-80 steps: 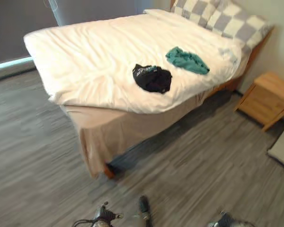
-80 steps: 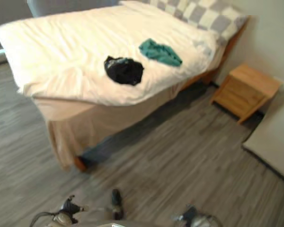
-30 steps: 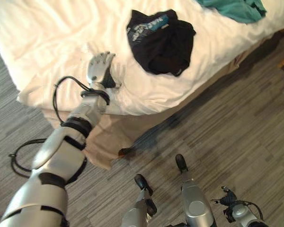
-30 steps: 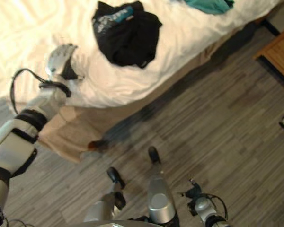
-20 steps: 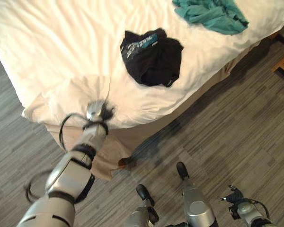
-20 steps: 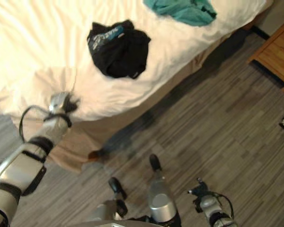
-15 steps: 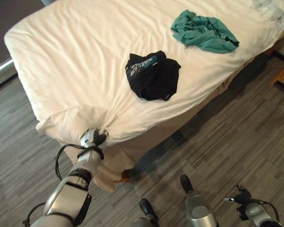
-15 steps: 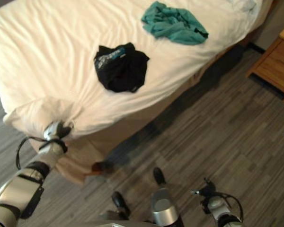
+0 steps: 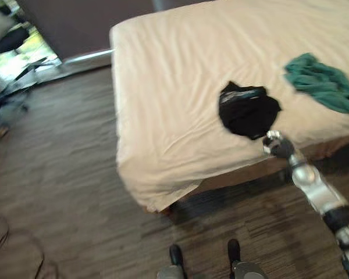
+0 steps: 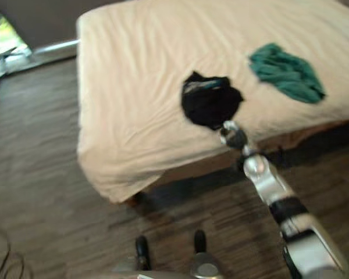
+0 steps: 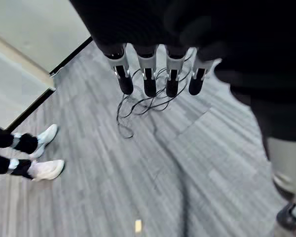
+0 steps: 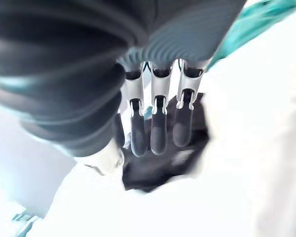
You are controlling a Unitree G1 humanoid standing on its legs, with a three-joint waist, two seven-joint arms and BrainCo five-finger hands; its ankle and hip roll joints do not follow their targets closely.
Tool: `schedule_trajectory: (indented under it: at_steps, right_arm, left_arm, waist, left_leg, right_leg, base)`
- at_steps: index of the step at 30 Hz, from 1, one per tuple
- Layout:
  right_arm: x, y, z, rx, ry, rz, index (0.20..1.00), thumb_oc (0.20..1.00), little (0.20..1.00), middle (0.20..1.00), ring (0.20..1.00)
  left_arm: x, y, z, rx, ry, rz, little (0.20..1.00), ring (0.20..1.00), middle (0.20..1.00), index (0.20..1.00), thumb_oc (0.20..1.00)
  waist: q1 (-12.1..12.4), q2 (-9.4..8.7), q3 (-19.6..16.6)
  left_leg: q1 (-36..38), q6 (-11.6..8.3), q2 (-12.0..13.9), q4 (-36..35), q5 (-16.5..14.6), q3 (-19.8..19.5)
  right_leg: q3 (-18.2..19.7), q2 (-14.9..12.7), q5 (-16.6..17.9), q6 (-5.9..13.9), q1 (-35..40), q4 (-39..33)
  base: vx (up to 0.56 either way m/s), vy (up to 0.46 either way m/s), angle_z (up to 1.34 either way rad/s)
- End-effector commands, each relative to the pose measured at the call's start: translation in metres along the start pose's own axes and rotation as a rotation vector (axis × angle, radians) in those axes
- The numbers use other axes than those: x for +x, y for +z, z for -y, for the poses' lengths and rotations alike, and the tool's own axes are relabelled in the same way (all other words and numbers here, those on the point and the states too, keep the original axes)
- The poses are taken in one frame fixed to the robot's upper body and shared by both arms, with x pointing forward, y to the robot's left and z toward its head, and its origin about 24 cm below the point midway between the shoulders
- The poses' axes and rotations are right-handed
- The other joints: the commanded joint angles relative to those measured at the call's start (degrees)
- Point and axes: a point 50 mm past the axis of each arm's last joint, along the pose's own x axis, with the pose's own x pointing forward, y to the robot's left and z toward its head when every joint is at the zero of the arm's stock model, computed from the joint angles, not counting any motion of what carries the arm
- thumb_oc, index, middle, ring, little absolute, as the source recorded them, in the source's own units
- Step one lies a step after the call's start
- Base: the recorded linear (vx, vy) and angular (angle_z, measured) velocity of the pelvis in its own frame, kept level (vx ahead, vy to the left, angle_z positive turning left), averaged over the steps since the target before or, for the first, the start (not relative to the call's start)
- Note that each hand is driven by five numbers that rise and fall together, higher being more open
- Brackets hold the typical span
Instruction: Tidy up the quilt and then pick up the clothes from the bed and put them into the laundry hamper.
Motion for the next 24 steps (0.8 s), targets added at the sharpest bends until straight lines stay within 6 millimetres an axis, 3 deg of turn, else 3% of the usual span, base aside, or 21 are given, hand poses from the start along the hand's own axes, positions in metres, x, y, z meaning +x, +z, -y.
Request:
schedule_trajectory:
  at_steps: [1, 2, 3, 5, 6, 7, 8, 9, 10, 11, 12, 13, 15, 16, 17, 18, 19, 21, 22, 24]
  right_arm:
    - [0.045, 0.074, 0.047, 0.062, -0.142, 0.187, 0.200, 0.200, 0.200, 0.200, 0.200]
    - [0.063, 0.094, 0.063, 0.060, -0.181, 0.169, 0.200, 0.200, 0.200, 0.200, 0.200]
    - [0.070, 0.100, 0.065, 0.065, -0.190, 0.151, 0.200, 0.200, 0.200, 0.200, 0.200]
    - [0.077, 0.101, 0.067, 0.066, -0.200, 0.090, 0.200, 0.200, 0.200, 0.200, 0.200]
    - [0.077, 0.101, 0.067, 0.066, -0.200, 0.091, 0.200, 0.200, 0.200, 0.200, 0.200]
    - [0.080, 0.096, 0.056, 0.035, -0.174, 0.047, 0.200, 0.200, 0.200, 0.200, 0.200]
    - [0.080, 0.096, 0.056, 0.034, -0.175, 0.047, 0.200, 0.200, 0.200, 0.200, 0.200]
    - [0.080, 0.092, 0.043, -0.102, -0.134, 0.028, 0.200, 0.200, 0.200, 0.200, 0.200]
    - [0.080, 0.092, 0.043, -0.102, -0.134, 0.028, 0.200, 0.200, 0.200, 0.200, 0.200]
    - [0.075, 0.073, 0.013, -0.086, -0.039, -0.023, 0.200, 0.200, 0.200, 0.200, 0.200]
    - [0.072, 0.066, 0.000, -0.072, 0.003, -0.046, 0.200, 0.200, 0.200, 0.200, 0.200]
    - [0.072, 0.065, 0.000, -0.072, 0.004, -0.046, 0.200, 0.200, 0.200, 0.200, 0.200]
    - [0.060, 0.051, -0.040, -0.080, 0.126, -0.081, 0.200, 0.200, 0.200, 0.200, 0.200]
    - [0.039, 0.041, -0.095, -0.060, 0.290, -0.100, 0.200, 0.200, 0.200, 0.200, 0.200]
    - [0.039, 0.041, -0.095, -0.061, 0.290, -0.100, 0.200, 0.200, 0.200, 0.200, 0.200]
    - [0.013, 0.034, -0.137, 0.015, 0.427, -0.094, 0.200, 0.200, 0.200, 0.200, 0.200]
    - [-0.029, 0.034, -0.178, 0.211, 0.576, -0.053, 0.200, 0.200, 0.200, 0.200, 0.200]
    - [-0.053, 0.041, -0.177, 0.291, 0.618, 0.066, 0.200, 0.200, 0.200, 0.200, 0.200]
    - [-0.054, 0.040, -0.177, 0.290, 0.619, 0.063, 0.200, 0.200, 0.200, 0.200, 0.200]
    - [-0.090, 0.042, -0.152, 0.424, 0.627, 0.212, 0.200, 0.200, 0.200, 0.200, 0.200]
  left_arm:
    - [0.006, 0.073, -0.062, -0.008, 0.166, 0.236, 1.000, 1.000, 1.000, 1.000, 1.000]
    - [0.002, 0.100, -0.072, 0.007, 0.196, 0.338, 1.000, 1.000, 1.000, 1.000, 1.000]
    - [-0.001, 0.113, -0.074, 0.024, 0.207, 0.387, 1.000, 1.000, 1.000, 1.000, 1.000]
    - [-0.011, 0.147, -0.077, 0.079, 0.225, 0.507, 1.000, 1.000, 1.000, 1.000, 1.000]
    - [-0.011, 0.147, -0.077, 0.078, 0.226, 0.508, 1.000, 1.000, 1.000, 1.000, 1.000]
    - [-0.024, 0.178, -0.076, 0.144, 0.238, 0.626, 1.000, 1.000, 1.000, 1.000, 1.000]
    - [-0.024, 0.178, -0.076, 0.144, 0.238, 0.627, 1.000, 1.000, 1.000, 1.000, 1.000]
    - [-0.042, 0.211, -0.079, 0.170, 0.262, 0.763, 1.000, 1.000, 1.000, 1.000, 1.000]
    - [-0.042, 0.211, -0.079, 0.170, 0.262, 0.763, 1.000, 1.000, 1.000, 1.000, 1.000]
    - [-0.051, 0.223, -0.076, 0.158, 0.256, 0.825, 1.000, 1.000, 1.000, 1.000, 1.000]
    - [-0.054, 0.227, -0.074, 0.158, 0.255, 0.846, 1.000, 1.000, 1.000, 1.000, 1.000]
    - [-0.054, 0.227, -0.074, 0.159, 0.255, 0.846, 1.000, 1.000, 1.000, 1.000, 1.000]
    - [-0.057, 0.232, -0.072, 0.169, 0.257, 0.863, 1.000, 1.000, 1.000, 1.000, 1.000]
    - [-0.056, 0.231, -0.068, 0.193, 0.258, 0.855, 1.000, 1.000, 1.000, 1.000, 1.000]
    - [-0.056, 0.230, -0.068, 0.193, 0.258, 0.855, 1.000, 1.000, 1.000, 1.000, 1.000]
    - [-0.053, 0.226, -0.065, 0.197, 0.256, 0.829, 1.000, 1.000, 1.000, 1.000, 1.000]
    - [-0.049, 0.222, -0.061, 0.179, 0.248, 0.798, 1.000, 1.000, 1.000, 1.000, 1.000]
    - [-0.042, 0.212, -0.064, 0.158, 0.250, 0.739, 1.000, 1.000, 1.000, 1.000, 1.000]
    - [-0.042, 0.211, -0.063, 0.159, 0.247, 0.739, 1.000, 1.000, 1.000, 1.000, 1.000]
    - [-0.027, 0.186, -0.069, 0.132, 0.251, 0.622, 1.000, 1.000, 1.000, 1.000, 1.000]
  waist:
    - [3.1, -5.95, 7.0]
    - [5.0, -5.41, 8.2]
    - [5.9, -5.11, 8.7]
    - [7.4, -4.15, 9.8]
    - [7.3, -4.11, 9.7]
    - [8.3, -3.23, 10.7]
    - [8.3, -3.18, 10.7]
    - [9.2, -1.98, 12.1]
    - [9.2, -1.96, 12.1]
    - [9.5, -1.25, 12.8]
    - [9.5, -0.94, 12.9]
    - [9.5, -0.93, 12.8]
    - [9.2, -0.63, 13.0]
    - [8.7, -0.64, 13.1]
    - [8.6, -0.65, 12.9]
    - [7.8, -1.09, 13.0]
    - [6.0, -2.18, 12.8]
    - [4.5, -3.44, 12.0]
    - [4.5, -3.35, 12.0]
    - [1.8, -5.29, 10.6]
  left_leg:
    - [3.5, -1.92, -2.8, 0.1, -5.3, -1.1]
    - [0.9, -2.33, -2.7, 0.1, -4.2, -2.5]
    - [-0.3, -2.54, -2.7, 0.1, -3.7, -3.2]
    - [-2.5, -3.08, -2.6, 0.1, -2.6, -4.6]
    - [-2.6, -3.09, -2.6, 0.1, -2.6, -4.7]
    - [-4.7, -3.49, -2.5, 0.1, -1.9, -5.7]
    - [-4.8, -3.50, -2.5, 0.1, -1.9, -5.8]
    - [-7.1, -3.93, -2.5, 0.1, -1.1, -6.8]
    - [-7.2, -3.94, -2.5, 0.1, -1.1, -6.9]
    - [-8.4, -3.98, -2.6, 0.1, -0.7, -7.6]
    - [-8.9, -4.00, -2.8, 0.1, -0.6, -7.9]
    - [-9.0, -4.00, -2.8, 0.1, -0.6, -8.0]
    - [-9.3, -3.99, -2.9, 0.1, -0.4, -8.4]
    - [-8.8, -3.93, -3.1, 0.1, -0.8, -8.6]
    - [-9.0, -3.90, -3.1, 0.1, -0.6, -8.7]
    - [-8.1, -3.79, -3.2, 0.1, -1.2, -8.4]
    - [-7.0, -3.63, -3.2, 0.1, -1.7, -7.8]
    - [-6.1, -3.43, -3.1, 0.1, -2.3, -7.4]
    - [-6.0, -3.42, -3.2, 0.1, -2.3, -7.3]
    - [-3.0, -3.17, -2.9, 0.1, -4.2, -5.8]
  right_leg:
    - [0.1, -3.8, -6.8, 3.98, -1.2, 1.5]
    - [-1.0, -3.8, -6.5, 4.05, -3.1, 1.8]
    - [-1.6, -3.9, -6.4, 4.08, -3.8, 1.9]
    - [-3.1, -3.8, -6.2, 4.09, -5.0, 1.9]
    - [-3.2, -3.8, -6.2, 4.08, -5.1, 2.0]
    - [-4.5, -4.0, -6.1, 4.21, -6.3, 1.9]
    - [-4.6, -4.0, -6.1, 4.20, -6.3, 1.9]
    - [-6.1, -4.1, -5.9, 4.29, -7.5, 1.8]
    - [-6.1, -4.1, -5.9, 4.28, -7.5, 1.8]
    - [-7.0, -4.3, -5.9, 4.27, -8.1, 1.8]
    - [-7.3, -4.4, -5.9, 4.25, -8.2, 1.8]
    - [-7.4, -4.4, -5.9, 4.25, -8.2, 1.8]
    - [-7.7, -4.5, -6.0, 4.17, -8.3, 1.9]
    - [-7.8, -4.5, -6.3, 4.03, -7.6, 1.9]
    - [-7.8, -4.5, -6.2, 4.03, -7.7, 1.8]
    - [-7.5, -4.6, -6.4, 3.98, -7.0, 1.7]
    - [-6.9, -4.7, -6.5, 4.00, -6.1, 1.7]
    - [-6.4, -4.8, -6.5, 4.03, -5.4, 1.6]
    - [-6.4, -4.8, -6.5, 4.05, -5.3, 1.5]
    - [-5.4, -5.0, -7.2, 4.48, -3.3, 1.5]
  base:
    - [-0.15, -0.035, 0.70]
    - [-0.18, -0.056, 0.69]
    - [-0.16, -0.068, 0.54]
    - [-0.07, -0.043, 0.35]
    - [-0.07, -0.052, 0.74]
    - [-0.04, -0.038, 0.66]
    - [-0.11, -0.083, 0.52]
    - [-0.07, -0.046, 0.35]
    - [-0.09, -0.067, 0.40]
    - [-0.02, -0.022, 0.41]
    - [-0.02, -0.022, 0.41]
    - [0.02, 0.002, 0.29]
    - [0.03, 0.012, 0.13]
    - [0.03, 0.021, 0.09]
    - [0.06, 0.056, 0.11]
    - [0.06, 0.075, -0.03]
    - [0.09, 0.095, -0.06]
    - [0.06, 0.057, -0.12]
    - [0.07, 0.049, -0.18]
    - [0.11, 0.067, -0.25]
